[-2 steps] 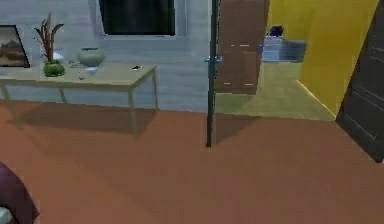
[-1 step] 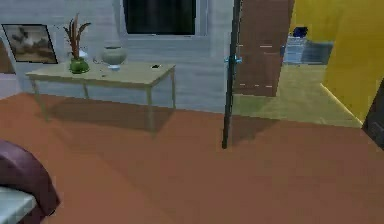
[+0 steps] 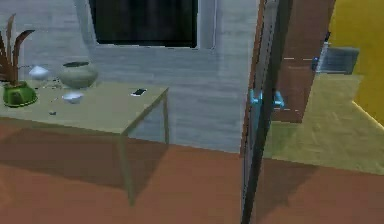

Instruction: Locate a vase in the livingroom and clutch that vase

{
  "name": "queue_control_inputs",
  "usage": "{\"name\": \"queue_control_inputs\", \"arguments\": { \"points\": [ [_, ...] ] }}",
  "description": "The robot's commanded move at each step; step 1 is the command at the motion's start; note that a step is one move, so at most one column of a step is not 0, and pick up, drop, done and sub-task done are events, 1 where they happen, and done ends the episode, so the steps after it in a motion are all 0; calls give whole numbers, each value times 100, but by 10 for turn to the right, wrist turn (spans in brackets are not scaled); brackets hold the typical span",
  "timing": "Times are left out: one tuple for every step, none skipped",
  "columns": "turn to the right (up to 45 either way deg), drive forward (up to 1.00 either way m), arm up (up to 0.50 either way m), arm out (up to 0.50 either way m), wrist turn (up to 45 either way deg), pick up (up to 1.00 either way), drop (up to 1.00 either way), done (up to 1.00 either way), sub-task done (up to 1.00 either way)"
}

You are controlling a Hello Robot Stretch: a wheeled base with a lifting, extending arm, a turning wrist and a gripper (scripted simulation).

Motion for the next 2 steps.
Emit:
{"name": "queue_control_inputs", "arguments": {
  "points": [
    [0, 100, 0, 0, 0, 0, 0, 0, 0],
    [-60, 0, 0, 0, 0, 0, 0, 0, 0]
  ]
}}
